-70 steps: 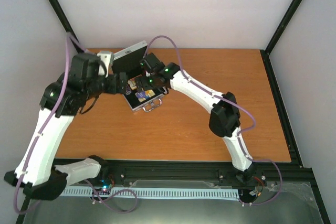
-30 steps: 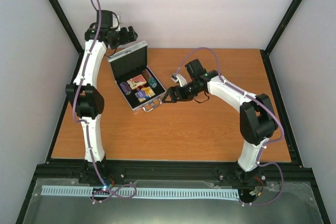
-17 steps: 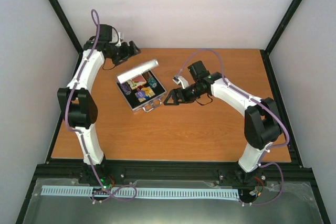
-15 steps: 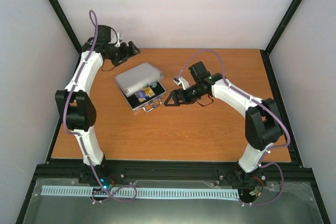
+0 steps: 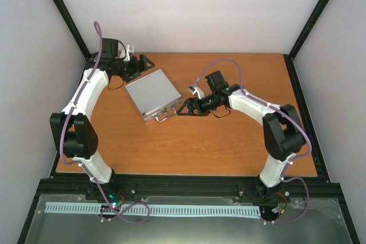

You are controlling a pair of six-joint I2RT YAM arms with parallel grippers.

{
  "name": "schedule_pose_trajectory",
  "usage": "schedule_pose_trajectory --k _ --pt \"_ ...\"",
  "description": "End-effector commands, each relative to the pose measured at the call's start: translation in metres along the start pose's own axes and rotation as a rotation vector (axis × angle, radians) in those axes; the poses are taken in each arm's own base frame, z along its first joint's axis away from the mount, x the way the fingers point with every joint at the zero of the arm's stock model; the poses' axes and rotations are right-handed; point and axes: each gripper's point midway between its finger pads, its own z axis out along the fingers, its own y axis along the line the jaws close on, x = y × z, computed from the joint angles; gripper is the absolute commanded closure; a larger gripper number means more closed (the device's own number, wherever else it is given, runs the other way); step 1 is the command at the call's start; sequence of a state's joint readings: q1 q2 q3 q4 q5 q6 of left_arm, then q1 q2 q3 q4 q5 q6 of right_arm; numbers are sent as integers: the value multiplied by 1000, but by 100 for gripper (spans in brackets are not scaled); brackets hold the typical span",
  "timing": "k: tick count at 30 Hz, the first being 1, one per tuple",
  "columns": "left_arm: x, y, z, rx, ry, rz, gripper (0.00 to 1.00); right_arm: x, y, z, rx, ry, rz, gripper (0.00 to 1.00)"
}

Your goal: Pack up texas hold em set

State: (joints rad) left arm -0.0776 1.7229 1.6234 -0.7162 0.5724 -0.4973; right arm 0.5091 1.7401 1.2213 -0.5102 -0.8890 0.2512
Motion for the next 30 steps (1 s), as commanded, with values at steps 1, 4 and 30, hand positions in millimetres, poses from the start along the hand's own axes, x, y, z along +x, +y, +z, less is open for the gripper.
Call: schedule_pose_trajectory --k 1,4,30 --pt "30 -10 -4 76 32 16 5 -24 -5 15 -80 -20 9 0" --pt "48 8 7 58 66 -11 4 -29 -16 27 -80 -5 22 0" --pt "67 61 67 -10 215 -88 4 -47 -42 120 -44 72 32 0"
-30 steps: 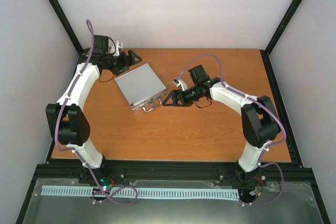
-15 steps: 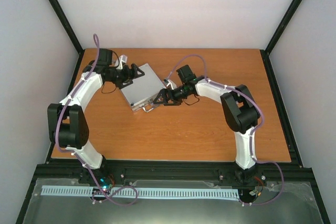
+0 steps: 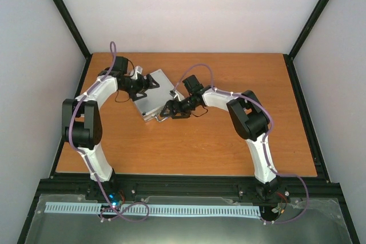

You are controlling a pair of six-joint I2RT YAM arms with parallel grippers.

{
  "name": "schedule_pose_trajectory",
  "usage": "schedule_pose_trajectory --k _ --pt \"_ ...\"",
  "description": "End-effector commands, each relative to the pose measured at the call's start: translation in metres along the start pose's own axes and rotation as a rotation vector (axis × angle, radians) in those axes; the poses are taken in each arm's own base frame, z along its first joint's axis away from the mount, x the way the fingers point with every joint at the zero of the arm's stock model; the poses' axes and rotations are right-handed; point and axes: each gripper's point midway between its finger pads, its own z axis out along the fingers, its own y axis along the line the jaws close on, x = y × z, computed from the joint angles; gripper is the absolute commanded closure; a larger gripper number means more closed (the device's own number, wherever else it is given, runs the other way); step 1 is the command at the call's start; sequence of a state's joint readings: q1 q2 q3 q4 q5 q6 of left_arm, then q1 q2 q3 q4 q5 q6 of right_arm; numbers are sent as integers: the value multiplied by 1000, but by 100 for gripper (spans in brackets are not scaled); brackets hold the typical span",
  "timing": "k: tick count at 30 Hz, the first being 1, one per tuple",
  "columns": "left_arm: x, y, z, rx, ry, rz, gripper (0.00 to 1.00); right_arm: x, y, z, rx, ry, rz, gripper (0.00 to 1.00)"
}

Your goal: Pack up texas hold em set

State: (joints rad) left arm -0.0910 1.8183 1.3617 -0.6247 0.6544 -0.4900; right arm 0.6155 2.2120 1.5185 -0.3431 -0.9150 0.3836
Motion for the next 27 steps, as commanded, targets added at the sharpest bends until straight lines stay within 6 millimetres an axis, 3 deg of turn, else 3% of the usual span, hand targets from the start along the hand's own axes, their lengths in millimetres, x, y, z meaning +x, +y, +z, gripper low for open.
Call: schedule_pose_trajectory --k 1,12,27 --pt "-15 -9 -1 13 -20 48 4 -13 6 6 9 -26 -43 0" --pt "-4 9 12 -23 25 30 4 2 2 27 15 4 -17 0" --pt "1 20 14 -35 42 19 4 -4 -16 32 45 -91 75 0"
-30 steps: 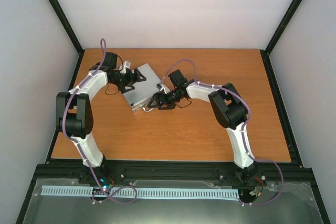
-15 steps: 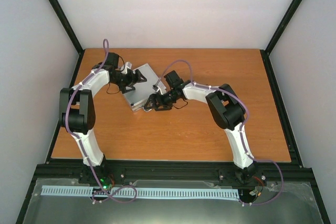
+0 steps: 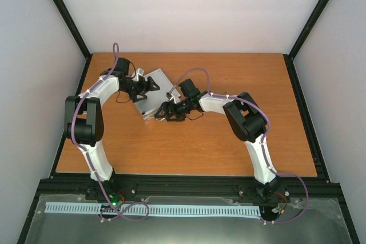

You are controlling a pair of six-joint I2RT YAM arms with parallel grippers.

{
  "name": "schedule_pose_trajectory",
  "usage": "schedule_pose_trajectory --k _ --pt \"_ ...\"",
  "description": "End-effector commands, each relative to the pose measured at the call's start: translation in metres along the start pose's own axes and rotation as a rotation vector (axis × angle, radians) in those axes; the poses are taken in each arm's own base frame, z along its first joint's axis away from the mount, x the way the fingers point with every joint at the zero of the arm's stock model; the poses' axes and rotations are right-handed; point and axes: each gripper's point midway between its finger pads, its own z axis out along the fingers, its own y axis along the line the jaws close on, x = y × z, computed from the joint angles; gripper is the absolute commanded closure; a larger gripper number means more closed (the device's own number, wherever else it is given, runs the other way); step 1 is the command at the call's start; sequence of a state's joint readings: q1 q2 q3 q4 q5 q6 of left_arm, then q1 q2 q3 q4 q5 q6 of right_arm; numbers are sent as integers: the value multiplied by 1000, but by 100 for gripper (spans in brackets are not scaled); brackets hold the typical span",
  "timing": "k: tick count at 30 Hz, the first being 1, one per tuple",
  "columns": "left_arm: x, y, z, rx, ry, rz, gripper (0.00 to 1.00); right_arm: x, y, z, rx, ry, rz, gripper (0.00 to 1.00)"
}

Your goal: Pack up texas hold em set

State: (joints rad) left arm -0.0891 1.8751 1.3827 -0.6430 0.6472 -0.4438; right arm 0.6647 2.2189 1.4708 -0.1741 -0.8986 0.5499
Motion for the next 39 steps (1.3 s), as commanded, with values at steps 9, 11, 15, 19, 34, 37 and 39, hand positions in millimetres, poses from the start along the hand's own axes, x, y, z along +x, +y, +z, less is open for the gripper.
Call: schedule_pose_trajectory --k 9,11,15,19,34,37,39 --pt "3 9 3 -8 17 4 4 -27 -11 -1 54 -132 -8 0" --pt "4 10 4 -10 18 4 4 -32 -6 -5 51 -144 -16 0" --pt "7 15 8 -15 24 -5 4 -43 1 -12 49 -165 -29 0" --pt "10 22 13 -18 33 -20 5 -52 9 -18 41 -185 -40 0" --pt "24 42 27 -33 65 -61 5 -63 32 -35 56 -198 -105 0" --pt "22 41 27 -30 63 -62 5 -59 26 -39 127 -172 -125 0" --pt "18 40 27 -28 58 -63 5 -54 18 -40 195 -134 -137 0"
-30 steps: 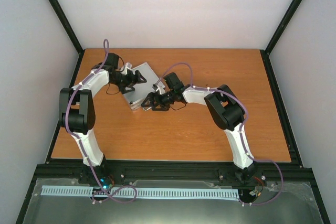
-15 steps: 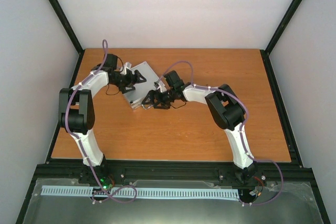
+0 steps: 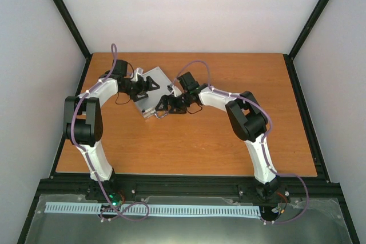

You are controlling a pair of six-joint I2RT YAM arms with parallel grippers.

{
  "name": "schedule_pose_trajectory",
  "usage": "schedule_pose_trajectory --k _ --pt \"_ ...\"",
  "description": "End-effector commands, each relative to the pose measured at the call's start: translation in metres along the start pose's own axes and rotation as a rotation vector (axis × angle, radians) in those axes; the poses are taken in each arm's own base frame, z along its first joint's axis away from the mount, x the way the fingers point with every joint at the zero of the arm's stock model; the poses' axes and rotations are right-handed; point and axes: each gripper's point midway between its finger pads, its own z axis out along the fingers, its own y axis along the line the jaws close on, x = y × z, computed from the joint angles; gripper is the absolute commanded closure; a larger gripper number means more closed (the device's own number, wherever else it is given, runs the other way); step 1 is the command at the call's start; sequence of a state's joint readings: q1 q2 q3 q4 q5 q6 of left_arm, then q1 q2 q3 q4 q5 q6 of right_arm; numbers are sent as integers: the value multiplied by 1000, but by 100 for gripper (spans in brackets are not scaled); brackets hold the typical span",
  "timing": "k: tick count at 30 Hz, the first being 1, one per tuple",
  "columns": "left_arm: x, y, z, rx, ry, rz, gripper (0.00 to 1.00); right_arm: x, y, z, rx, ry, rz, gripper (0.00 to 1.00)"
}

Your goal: Pack up texas hold em set

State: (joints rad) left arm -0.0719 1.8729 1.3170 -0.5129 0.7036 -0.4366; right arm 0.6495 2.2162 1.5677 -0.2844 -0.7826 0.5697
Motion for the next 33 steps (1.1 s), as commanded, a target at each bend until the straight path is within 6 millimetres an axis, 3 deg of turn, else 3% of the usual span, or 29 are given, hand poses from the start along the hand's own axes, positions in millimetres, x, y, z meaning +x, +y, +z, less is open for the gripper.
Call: schedule_pose_trajectory --k 1,7,15,25,33 --pt "25 39 19 -96 91 -103 5 -26 16 -27 105 -63 -186 0" --pt "20 37 20 -94 90 -105 5 -13 6 -26 161 17 -270 0" --pt "19 38 21 -99 90 -108 5 0 6 -18 120 79 -291 0" --pt "18 40 22 -106 93 -114 5 -3 14 -8 83 110 -329 0" --pt "17 39 21 -112 94 -105 5 1 -1 4 122 134 -303 0"
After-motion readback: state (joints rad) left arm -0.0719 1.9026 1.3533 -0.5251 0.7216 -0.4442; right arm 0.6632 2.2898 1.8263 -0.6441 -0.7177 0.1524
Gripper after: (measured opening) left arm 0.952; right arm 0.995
